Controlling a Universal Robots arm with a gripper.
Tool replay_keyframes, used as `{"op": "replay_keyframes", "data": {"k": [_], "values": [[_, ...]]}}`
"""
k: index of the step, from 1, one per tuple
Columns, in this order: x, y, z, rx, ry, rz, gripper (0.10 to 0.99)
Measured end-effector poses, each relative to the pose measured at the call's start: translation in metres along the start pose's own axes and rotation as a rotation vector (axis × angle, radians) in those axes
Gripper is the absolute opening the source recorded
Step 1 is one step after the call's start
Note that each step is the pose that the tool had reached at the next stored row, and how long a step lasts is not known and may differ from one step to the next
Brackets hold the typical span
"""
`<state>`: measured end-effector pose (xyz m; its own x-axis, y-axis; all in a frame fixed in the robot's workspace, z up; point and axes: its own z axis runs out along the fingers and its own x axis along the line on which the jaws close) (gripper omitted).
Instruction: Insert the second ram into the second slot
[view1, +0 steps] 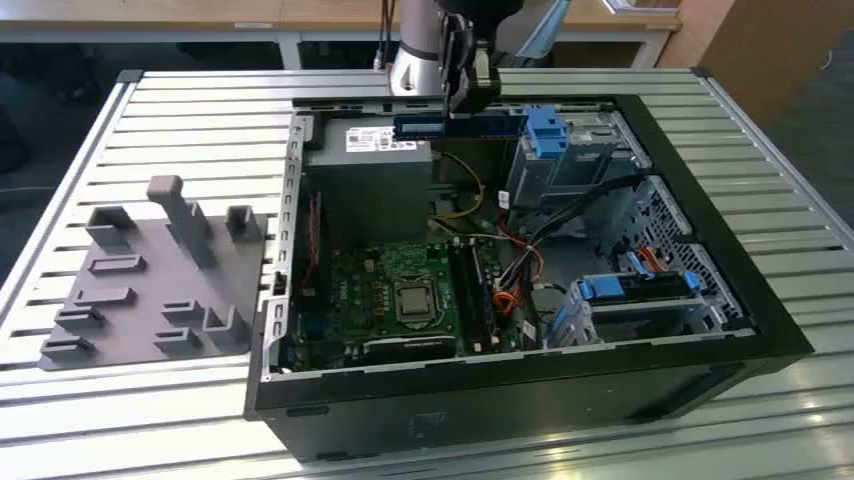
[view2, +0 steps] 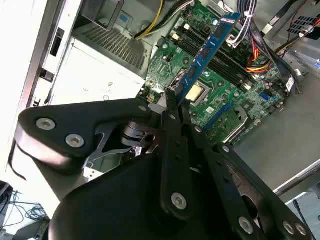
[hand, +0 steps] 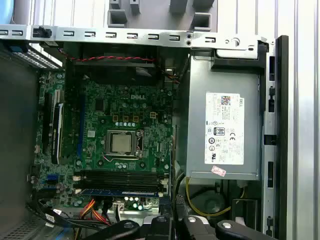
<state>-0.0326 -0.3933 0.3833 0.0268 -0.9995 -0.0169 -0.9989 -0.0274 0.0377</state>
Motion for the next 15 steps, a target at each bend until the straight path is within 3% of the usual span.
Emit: {"op": "replay_keyframes", "data": {"k": [10, 15], "values": [[0.0036, 0.0001, -0.0001, 0.0, 0.0006, 0.0, 0.137], [0.0121, 0.0003, -0.0002, 0.0, 0.0009, 0.0, 0.137]]}}
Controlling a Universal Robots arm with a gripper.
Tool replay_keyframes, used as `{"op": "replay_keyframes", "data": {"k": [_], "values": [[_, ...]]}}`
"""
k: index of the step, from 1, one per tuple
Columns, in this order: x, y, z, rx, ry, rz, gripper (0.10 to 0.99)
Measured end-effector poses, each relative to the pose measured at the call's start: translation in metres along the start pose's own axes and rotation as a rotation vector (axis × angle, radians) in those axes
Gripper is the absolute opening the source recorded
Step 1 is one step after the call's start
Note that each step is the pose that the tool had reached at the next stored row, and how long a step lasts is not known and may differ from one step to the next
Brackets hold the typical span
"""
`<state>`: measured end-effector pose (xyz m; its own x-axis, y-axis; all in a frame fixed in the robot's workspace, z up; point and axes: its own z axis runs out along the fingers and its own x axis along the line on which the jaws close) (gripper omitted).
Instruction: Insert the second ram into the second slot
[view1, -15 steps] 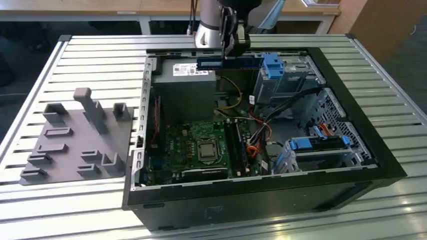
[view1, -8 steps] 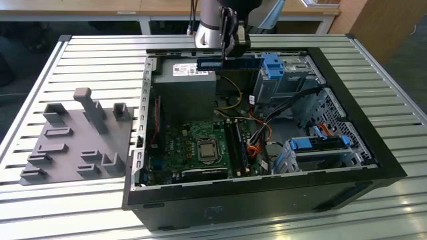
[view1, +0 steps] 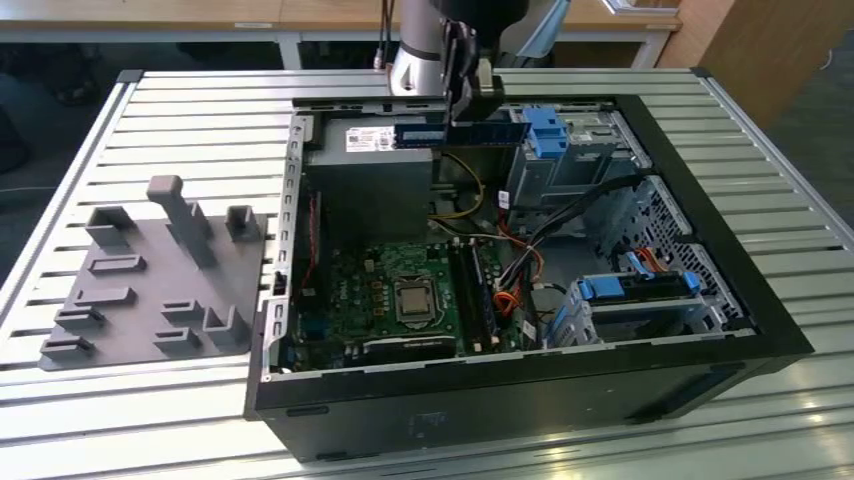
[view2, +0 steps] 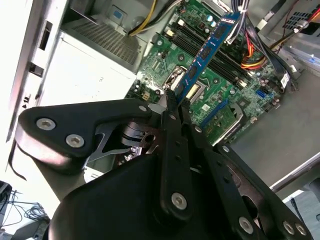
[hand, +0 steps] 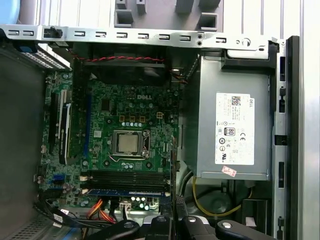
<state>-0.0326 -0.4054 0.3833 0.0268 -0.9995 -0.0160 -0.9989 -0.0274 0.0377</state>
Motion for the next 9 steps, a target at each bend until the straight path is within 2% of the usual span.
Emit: {"op": "replay_keyframes", "data": {"k": [9], "values": [[0.0216, 0.0006, -0.0004, 0.0, 0.0005, 0.0, 0.137]]}}
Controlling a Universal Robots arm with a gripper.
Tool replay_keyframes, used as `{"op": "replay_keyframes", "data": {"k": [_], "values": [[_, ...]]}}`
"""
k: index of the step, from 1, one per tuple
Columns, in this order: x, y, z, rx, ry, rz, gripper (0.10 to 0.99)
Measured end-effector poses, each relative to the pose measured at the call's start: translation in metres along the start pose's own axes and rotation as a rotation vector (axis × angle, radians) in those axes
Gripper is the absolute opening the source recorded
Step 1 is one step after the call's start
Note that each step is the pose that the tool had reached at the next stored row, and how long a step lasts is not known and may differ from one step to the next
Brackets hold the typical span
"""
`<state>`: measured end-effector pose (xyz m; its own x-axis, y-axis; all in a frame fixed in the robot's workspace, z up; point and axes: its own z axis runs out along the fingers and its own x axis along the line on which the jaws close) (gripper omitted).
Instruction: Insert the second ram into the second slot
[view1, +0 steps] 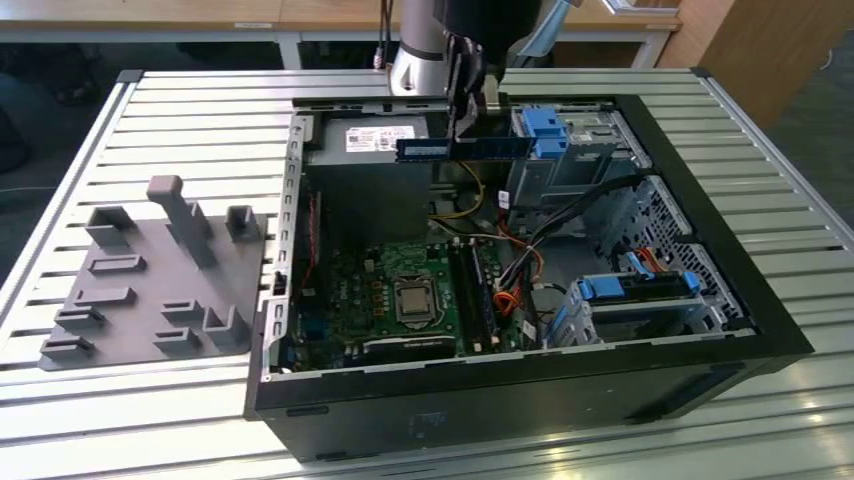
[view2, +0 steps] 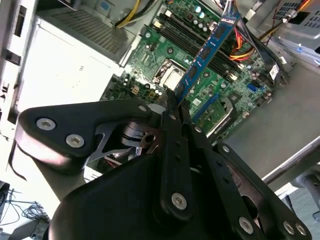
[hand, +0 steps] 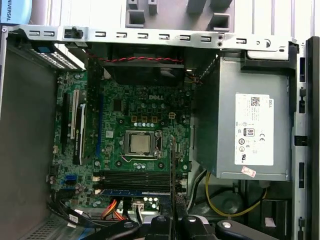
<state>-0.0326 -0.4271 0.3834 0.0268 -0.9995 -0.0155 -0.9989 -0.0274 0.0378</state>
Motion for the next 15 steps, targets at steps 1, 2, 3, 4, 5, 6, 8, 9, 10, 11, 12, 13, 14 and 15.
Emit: {"op": "replay_keyframes", "data": {"k": [1, 2, 3, 4, 5, 6, 8, 9, 10, 11, 12, 13, 14, 15], "values": [[0.002, 0.0001, 0.0, 0.0, -0.0001, 0.0, 0.137], [0.004, 0.0001, 0.0, 0.0, -0.0001, 0.0, 0.137], [0.0065, 0.0002, 0.0, 0.0, -0.0001, 0.0, 0.137], [0.009, 0.0003, -0.0001, 0.0, 0.0, 0.0, 0.137], [0.0113, 0.0003, -0.0001, 0.0, 0.0, 0.0, 0.137], [0.0137, 0.0004, -0.0002, 0.0, 0.0001, 0.0, 0.137], [0.0186, 0.0006, -0.0002, 0.0, 0.0, 0.0, 0.137], [0.0209, 0.0008, -0.0002, 0.0, 0.0003, 0.0, 0.137], [0.0227, 0.001, -0.0003, 0.0, 0.0007, 0.0, 0.137], [0.0244, 0.0012, -0.0003, 0.0, 0.0012, 0.0, 0.137], [0.0256, 0.0014, -0.0002, 0.0, 0.003, 0.0, 0.137], [0.0261, 0.0015, -0.0001, 0.0, 0.0051, 0.002, 0.137], [0.0263, 0.0015, 0.0001, 0.0, 0.0055, 0.009, 0.137], [0.0263, 0.0014, 0.0003, 0.0, 0.0054, 0.022, 0.137]]}}
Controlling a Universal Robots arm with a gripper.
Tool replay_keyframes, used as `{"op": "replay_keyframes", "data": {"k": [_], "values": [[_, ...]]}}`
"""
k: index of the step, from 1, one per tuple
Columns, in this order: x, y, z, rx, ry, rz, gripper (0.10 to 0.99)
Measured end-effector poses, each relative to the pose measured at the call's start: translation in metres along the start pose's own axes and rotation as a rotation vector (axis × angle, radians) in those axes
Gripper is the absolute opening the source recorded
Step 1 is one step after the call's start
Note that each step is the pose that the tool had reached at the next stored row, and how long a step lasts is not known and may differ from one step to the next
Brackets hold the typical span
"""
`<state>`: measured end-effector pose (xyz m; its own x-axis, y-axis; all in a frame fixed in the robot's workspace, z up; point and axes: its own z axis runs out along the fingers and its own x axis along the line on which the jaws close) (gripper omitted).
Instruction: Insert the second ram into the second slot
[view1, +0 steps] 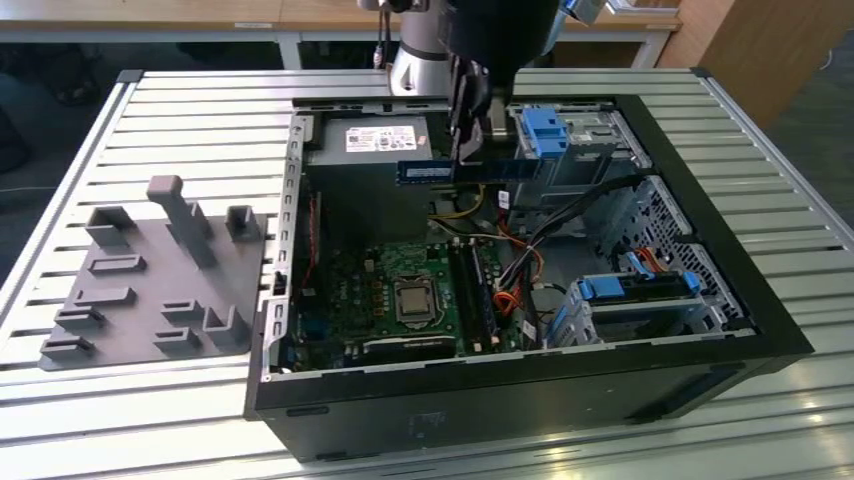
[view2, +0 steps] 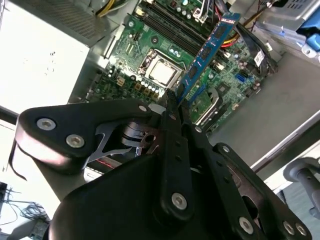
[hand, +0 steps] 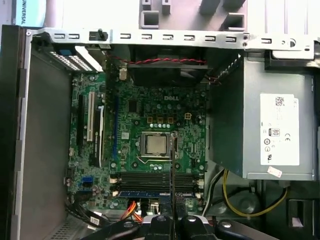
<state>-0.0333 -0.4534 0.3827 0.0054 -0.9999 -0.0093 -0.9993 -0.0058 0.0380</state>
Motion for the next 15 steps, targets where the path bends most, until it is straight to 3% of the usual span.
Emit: {"op": "replay_keyframes", "data": {"k": [15], "values": [[0.0001, -0.0002, 0.0059, 0.003, -0.0051, 0.27, 0.137]]}}
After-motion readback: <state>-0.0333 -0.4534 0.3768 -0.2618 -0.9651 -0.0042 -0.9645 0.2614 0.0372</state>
